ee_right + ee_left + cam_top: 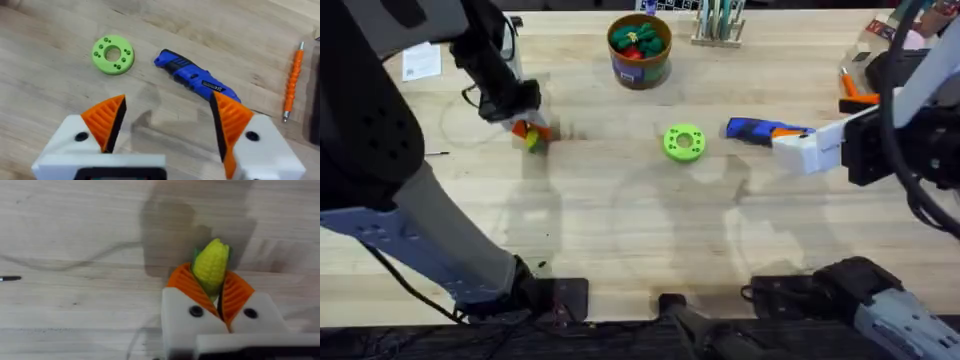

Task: Pick up the gripper from the table and insert it into the empty holder that is missing its gripper. Then pick up a screw, insert it into the mounting hole, and use the screwdriver to tighten it. Finally, clean up the table by picking up the vegetable and placing it into the bucket.

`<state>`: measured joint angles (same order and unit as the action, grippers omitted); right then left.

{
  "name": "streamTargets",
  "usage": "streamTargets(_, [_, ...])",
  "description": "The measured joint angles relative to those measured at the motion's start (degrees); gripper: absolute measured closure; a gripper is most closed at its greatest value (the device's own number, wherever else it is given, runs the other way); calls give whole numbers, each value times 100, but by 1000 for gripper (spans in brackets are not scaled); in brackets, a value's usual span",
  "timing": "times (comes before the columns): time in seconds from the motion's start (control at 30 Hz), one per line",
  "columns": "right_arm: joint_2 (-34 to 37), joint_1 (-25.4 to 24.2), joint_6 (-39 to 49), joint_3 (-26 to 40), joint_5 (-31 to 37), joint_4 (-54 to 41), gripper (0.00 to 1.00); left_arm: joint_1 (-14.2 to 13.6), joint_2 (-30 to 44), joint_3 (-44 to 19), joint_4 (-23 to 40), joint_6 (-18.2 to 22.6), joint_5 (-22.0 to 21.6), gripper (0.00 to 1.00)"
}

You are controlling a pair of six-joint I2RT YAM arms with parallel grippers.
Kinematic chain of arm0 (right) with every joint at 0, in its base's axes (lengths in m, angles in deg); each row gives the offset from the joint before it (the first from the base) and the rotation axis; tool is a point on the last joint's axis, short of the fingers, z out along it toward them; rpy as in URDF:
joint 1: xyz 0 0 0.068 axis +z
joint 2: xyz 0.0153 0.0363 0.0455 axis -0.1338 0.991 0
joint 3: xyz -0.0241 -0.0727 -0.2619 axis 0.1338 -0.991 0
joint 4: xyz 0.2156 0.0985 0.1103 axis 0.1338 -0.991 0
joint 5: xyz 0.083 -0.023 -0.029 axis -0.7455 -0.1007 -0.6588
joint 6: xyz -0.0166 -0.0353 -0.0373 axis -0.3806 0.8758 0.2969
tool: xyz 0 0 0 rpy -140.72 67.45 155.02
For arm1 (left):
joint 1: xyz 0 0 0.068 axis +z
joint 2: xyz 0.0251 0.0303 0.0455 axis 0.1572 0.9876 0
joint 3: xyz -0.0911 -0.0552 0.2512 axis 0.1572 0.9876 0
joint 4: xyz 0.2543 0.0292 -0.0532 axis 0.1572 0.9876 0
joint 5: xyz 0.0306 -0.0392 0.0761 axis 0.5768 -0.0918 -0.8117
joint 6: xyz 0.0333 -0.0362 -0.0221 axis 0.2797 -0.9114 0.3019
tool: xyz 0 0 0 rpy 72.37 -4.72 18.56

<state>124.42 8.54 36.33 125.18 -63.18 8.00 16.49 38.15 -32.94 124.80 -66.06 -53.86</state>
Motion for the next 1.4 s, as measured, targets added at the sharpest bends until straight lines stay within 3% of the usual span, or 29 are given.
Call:
streamTargets(0.27, [0, 0, 0, 0, 0, 0, 19, -145, -2, -1767, 460, -15, 446, 973])
streamTargets(0.5, [0, 0, -1, 0, 0, 0, 20, -859, -2, -2986, -10, -34, 516, 973])
streamTargets(0.7, [-1, 0, -2, 0, 0, 0, 21, -1623, -2, -3059, -972, -79, 578, 973])
streamTargets(0.87, [-2, 0, 0, 0, 0, 0, 21, -2107, 53, -3059, -1703, -101, 594, 973])
streamTargets(1.03, [0, 0, -1, 0, 0, 0, 19, -2368, 428, -3061, -2039, -120, 596, 973])
streamTargets(1.23, [-2, 0, -2, 0, 0, 0, 21, -2560, 1030, -3061, -2016, -122, 594, 973])
streamTargets(1.27, [-2, 0, -2, 0, 0, -2, 21, -2581, 1089, -3059, -1995, -110, 593, 936])
streamTargets(1.4, [-1, 0, 0, 0, 0, -2, 19, -2634, 1105, -3059, -1986, -125, 594, 307])
